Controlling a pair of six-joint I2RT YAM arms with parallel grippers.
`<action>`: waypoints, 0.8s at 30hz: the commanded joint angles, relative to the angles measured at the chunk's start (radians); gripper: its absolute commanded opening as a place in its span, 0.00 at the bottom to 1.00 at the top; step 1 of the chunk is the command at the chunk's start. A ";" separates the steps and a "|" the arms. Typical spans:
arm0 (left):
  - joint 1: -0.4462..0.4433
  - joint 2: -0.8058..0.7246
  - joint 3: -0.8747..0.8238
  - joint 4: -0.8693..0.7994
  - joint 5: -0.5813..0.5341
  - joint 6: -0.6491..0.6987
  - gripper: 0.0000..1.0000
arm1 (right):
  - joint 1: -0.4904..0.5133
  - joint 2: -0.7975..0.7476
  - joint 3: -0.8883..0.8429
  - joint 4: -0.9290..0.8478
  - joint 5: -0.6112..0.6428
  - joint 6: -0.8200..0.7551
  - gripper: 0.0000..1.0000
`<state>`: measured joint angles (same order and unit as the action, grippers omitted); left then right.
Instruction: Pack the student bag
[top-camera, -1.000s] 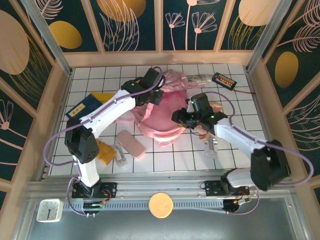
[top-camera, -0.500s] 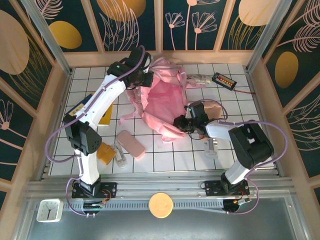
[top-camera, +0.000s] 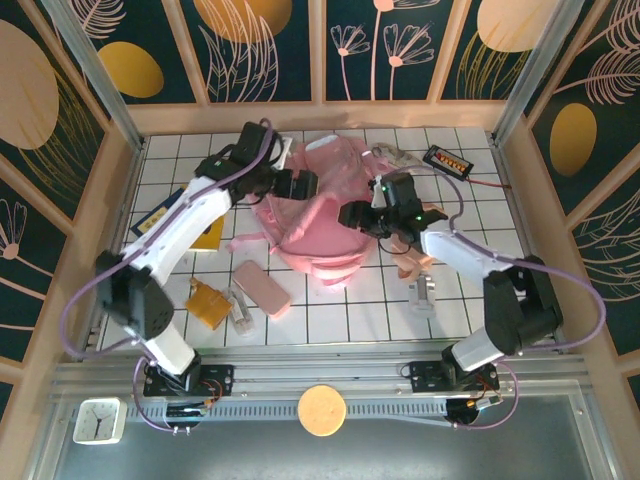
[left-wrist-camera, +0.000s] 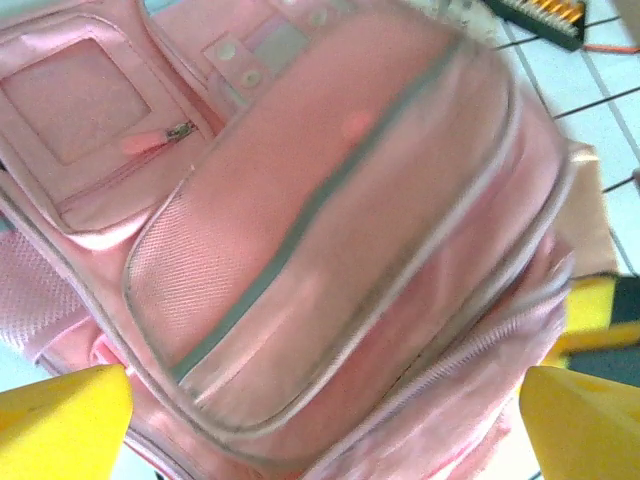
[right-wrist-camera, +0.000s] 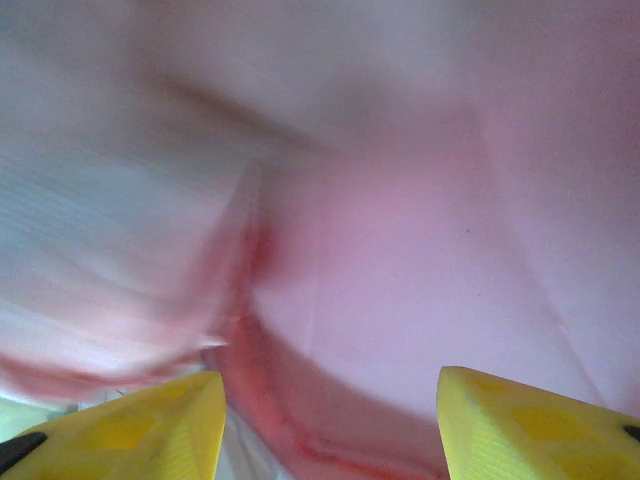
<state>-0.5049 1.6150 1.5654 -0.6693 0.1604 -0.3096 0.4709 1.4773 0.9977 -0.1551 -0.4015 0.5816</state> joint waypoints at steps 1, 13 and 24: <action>0.012 -0.195 -0.131 0.048 0.000 -0.053 0.99 | -0.003 -0.093 0.081 -0.352 0.085 0.011 0.59; 0.407 -0.631 -0.522 0.027 -0.146 -0.437 0.99 | 0.105 0.129 0.403 -0.149 -0.214 0.069 0.71; 0.834 -0.670 -0.903 0.292 -0.018 -0.559 0.99 | 0.226 0.969 1.311 -0.194 -0.445 0.021 0.71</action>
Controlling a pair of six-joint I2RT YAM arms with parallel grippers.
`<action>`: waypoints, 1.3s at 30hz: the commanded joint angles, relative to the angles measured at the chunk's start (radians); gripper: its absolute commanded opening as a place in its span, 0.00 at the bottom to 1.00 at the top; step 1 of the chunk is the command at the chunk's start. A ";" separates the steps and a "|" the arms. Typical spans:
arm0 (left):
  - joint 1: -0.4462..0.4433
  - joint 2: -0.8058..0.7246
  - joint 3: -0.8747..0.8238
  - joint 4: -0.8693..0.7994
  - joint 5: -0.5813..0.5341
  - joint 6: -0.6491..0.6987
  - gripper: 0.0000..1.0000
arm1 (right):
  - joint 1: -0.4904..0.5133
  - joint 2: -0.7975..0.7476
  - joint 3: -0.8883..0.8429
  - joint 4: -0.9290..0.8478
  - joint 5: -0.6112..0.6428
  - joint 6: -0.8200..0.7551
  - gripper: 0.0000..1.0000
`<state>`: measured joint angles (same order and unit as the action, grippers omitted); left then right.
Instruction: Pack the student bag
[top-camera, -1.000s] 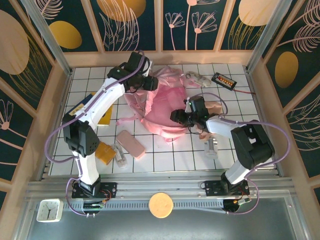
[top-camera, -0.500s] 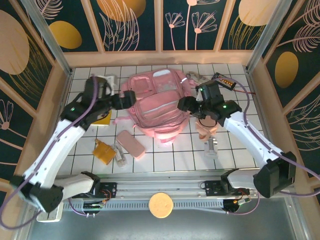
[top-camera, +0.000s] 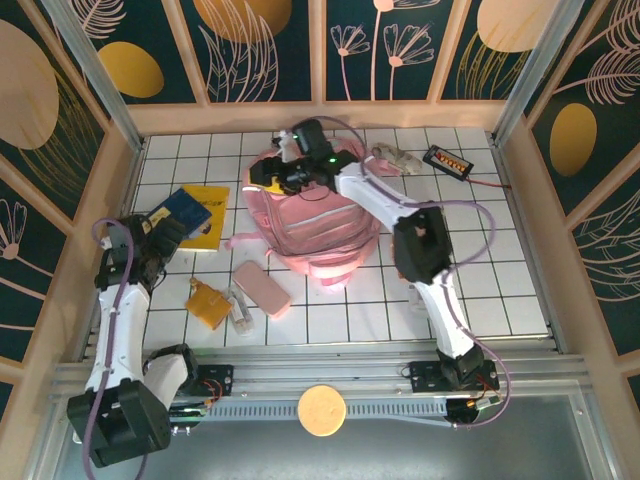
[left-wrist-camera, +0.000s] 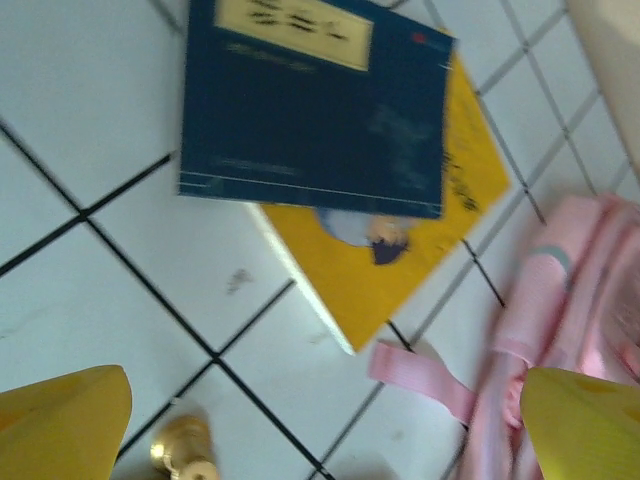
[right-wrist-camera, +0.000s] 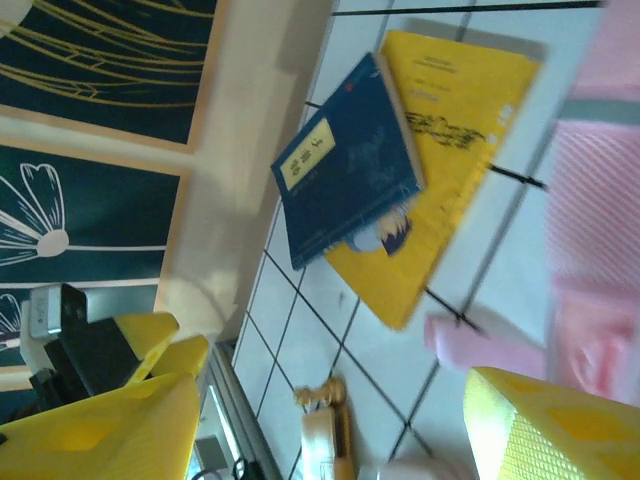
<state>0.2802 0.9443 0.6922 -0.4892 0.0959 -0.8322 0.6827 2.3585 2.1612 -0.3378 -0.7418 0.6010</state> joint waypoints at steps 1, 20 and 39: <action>0.083 0.008 -0.053 0.145 0.060 -0.032 0.99 | 0.019 0.135 0.191 -0.001 -0.110 0.019 0.71; 0.286 0.350 -0.085 0.437 0.283 0.112 0.99 | 0.035 0.074 -0.133 0.349 -0.190 0.122 0.72; 0.310 0.657 -0.071 0.674 0.489 0.171 0.94 | -0.027 -0.162 -0.497 0.474 -0.168 0.126 0.72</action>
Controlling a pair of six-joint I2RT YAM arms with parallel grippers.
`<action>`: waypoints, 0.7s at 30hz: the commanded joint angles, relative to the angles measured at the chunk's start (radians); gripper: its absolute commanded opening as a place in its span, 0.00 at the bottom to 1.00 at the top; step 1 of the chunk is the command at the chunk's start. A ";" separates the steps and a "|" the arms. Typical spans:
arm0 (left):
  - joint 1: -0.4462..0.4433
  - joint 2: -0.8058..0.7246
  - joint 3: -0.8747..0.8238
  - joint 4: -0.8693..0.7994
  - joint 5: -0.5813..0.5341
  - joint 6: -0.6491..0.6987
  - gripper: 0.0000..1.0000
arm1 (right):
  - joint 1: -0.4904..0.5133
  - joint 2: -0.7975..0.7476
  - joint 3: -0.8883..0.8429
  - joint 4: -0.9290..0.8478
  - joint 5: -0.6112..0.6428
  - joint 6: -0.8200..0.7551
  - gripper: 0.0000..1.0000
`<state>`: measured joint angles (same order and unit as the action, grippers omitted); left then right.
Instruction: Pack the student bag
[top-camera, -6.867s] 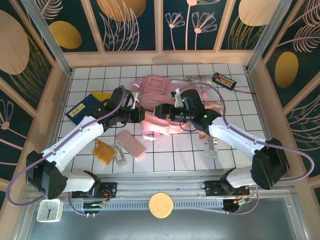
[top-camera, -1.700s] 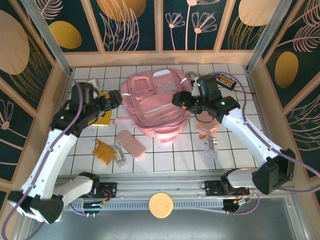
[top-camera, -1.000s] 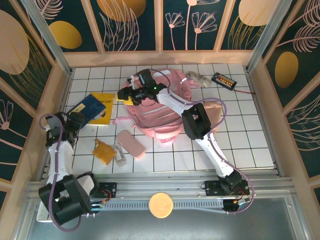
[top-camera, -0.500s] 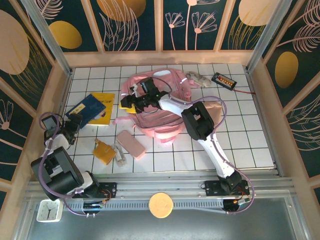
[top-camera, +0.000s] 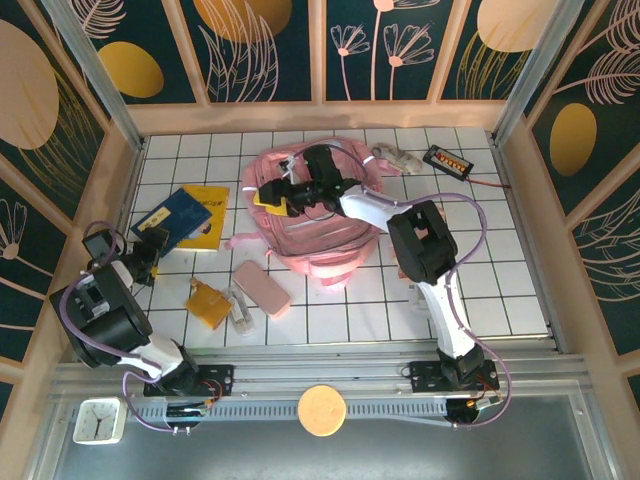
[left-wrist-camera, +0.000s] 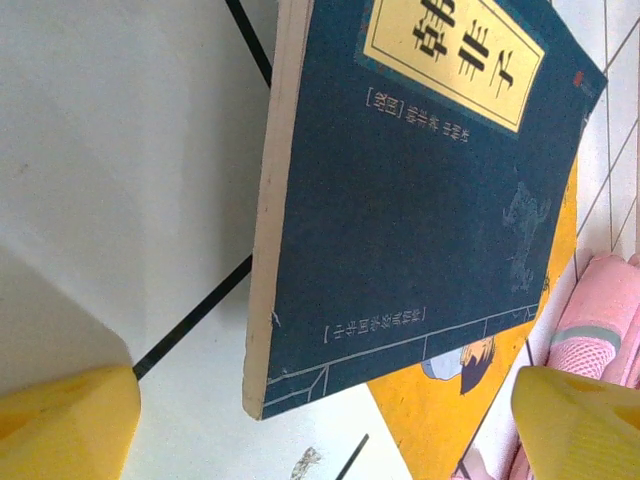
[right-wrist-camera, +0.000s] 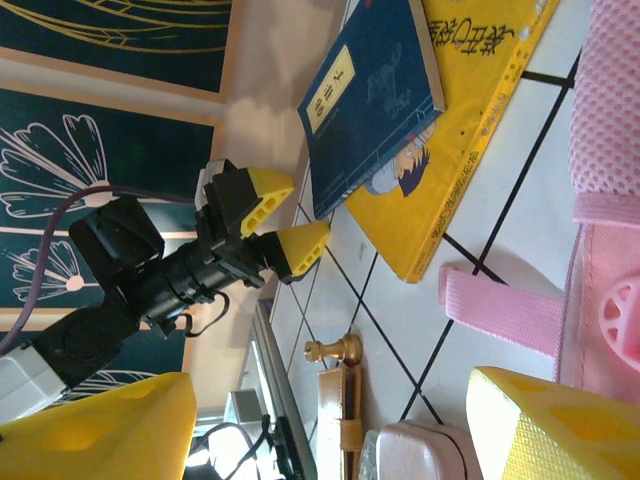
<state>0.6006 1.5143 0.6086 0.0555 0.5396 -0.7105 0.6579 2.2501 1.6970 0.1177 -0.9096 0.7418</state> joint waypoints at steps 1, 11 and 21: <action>-0.010 0.105 0.010 0.146 0.053 0.047 0.93 | -0.004 -0.061 -0.041 0.011 0.001 -0.022 0.72; -0.011 0.181 -0.036 0.368 0.105 -0.031 0.82 | -0.017 -0.089 -0.046 -0.107 0.005 -0.104 0.72; -0.011 0.070 -0.026 0.358 0.207 -0.053 0.83 | -0.006 -0.071 -0.054 -0.106 -0.002 -0.110 0.72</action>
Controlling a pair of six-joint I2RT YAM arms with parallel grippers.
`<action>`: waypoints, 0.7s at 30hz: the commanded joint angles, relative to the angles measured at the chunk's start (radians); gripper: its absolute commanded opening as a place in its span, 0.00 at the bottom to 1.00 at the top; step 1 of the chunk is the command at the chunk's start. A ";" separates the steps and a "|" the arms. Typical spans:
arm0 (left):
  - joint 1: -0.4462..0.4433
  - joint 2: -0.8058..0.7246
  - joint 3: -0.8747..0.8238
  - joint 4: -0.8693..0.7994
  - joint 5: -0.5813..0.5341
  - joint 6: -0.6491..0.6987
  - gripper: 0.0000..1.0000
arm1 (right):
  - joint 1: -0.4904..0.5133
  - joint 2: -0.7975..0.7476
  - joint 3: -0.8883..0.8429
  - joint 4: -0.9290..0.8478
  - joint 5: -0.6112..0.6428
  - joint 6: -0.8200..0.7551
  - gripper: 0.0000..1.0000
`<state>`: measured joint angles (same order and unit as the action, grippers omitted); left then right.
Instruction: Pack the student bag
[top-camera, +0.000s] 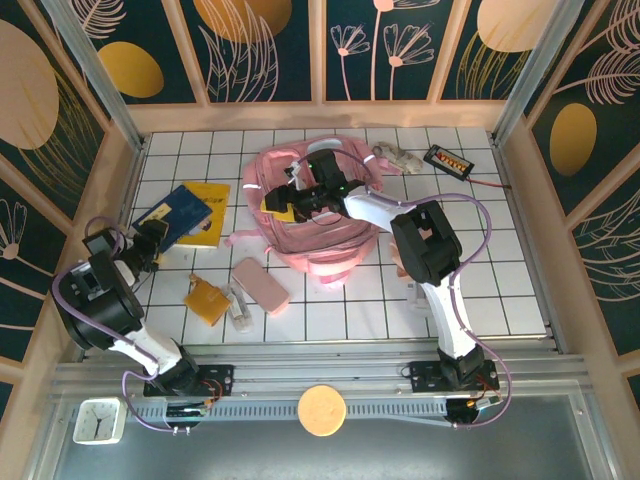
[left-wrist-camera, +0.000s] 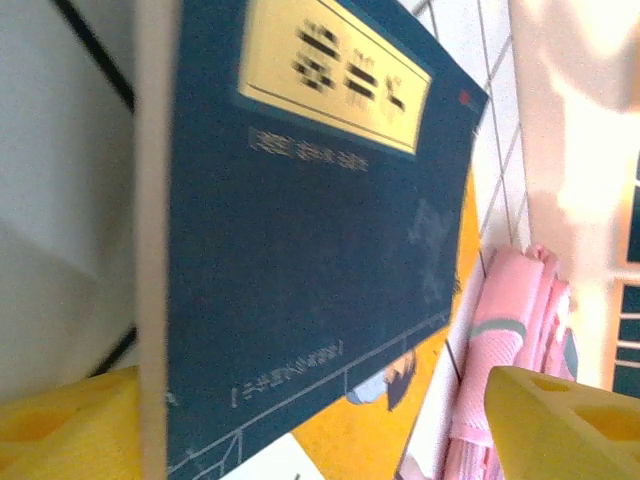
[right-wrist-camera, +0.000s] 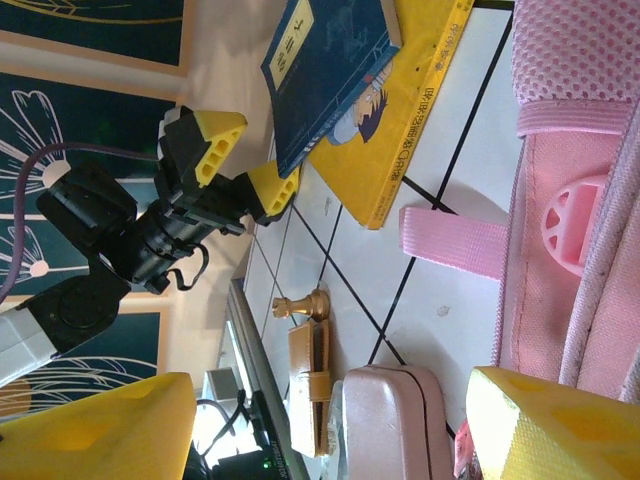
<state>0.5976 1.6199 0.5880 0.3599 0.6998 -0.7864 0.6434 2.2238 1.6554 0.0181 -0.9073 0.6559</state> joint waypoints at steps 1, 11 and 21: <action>-0.008 -0.040 -0.004 0.041 0.044 0.026 0.84 | 0.008 -0.039 -0.012 -0.004 -0.004 -0.020 0.72; -0.008 0.031 0.019 0.012 0.029 0.070 0.75 | 0.010 -0.043 -0.025 0.001 0.010 -0.008 0.72; -0.007 -0.003 0.022 0.003 0.052 0.045 0.00 | 0.023 -0.071 -0.029 -0.055 0.044 -0.040 0.72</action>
<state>0.5888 1.6527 0.5926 0.3618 0.7261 -0.7563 0.6559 2.2238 1.6463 -0.0032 -0.8822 0.6510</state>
